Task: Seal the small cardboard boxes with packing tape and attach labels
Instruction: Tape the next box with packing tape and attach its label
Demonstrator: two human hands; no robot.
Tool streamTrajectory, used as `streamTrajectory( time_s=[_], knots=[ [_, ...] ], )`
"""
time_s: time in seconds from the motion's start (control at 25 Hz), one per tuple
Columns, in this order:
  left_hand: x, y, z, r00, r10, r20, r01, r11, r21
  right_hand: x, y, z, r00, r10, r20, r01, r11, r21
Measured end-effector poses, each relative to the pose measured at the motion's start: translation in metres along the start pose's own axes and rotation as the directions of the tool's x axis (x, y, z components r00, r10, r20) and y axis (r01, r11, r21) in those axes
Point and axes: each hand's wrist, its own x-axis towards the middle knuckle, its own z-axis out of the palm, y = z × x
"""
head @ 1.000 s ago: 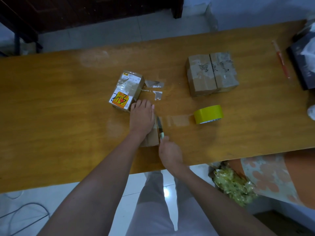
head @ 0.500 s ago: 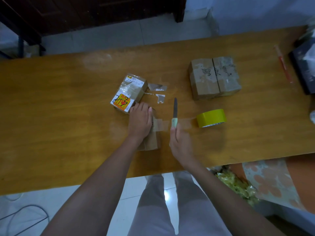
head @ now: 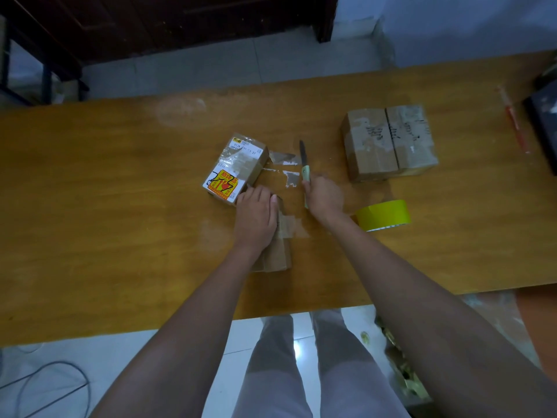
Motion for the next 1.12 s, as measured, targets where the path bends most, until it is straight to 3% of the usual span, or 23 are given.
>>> streamTrajectory(
  time_s=[0.48,0.64,0.76,0.84,1.0,1.12],
  knots=[
    [0.000,-0.001,0.000,1.000,-0.001,-0.017,0.000,1.000,-0.019,-0.008,0.012,-0.004,0.998,-0.022,-0.051,0.022,1.000,0.003],
    [0.000,-0.003,-0.001,1.000,-0.007,-0.022,0.005,0.999,-0.051,-0.036,0.001,-0.018,0.984,-0.026,-0.175,0.073,0.960,0.269],
    [-0.002,0.000,-0.006,0.999,0.003,-0.033,-0.005,0.997,-0.075,-0.078,-0.002,-0.024,0.993,-0.046,0.107,-0.030,0.786,0.618],
    [-0.003,0.008,-0.010,0.998,0.017,-0.056,-0.022,0.995,-0.096,-0.099,-0.001,-0.023,0.963,-0.051,0.266,-0.157,0.695,0.702],
    [-0.009,0.029,-0.019,0.987,0.013,-0.163,-0.048,0.975,-0.216,-0.115,-0.002,-0.024,0.942,0.018,0.336,-0.293,0.531,0.795],
    [-0.009,0.041,-0.031,0.959,-0.047,-0.279,-0.049,0.944,-0.327,-0.122,-0.009,-0.032,0.926,-0.028,0.377,-0.325,0.450,0.832]
  ],
)
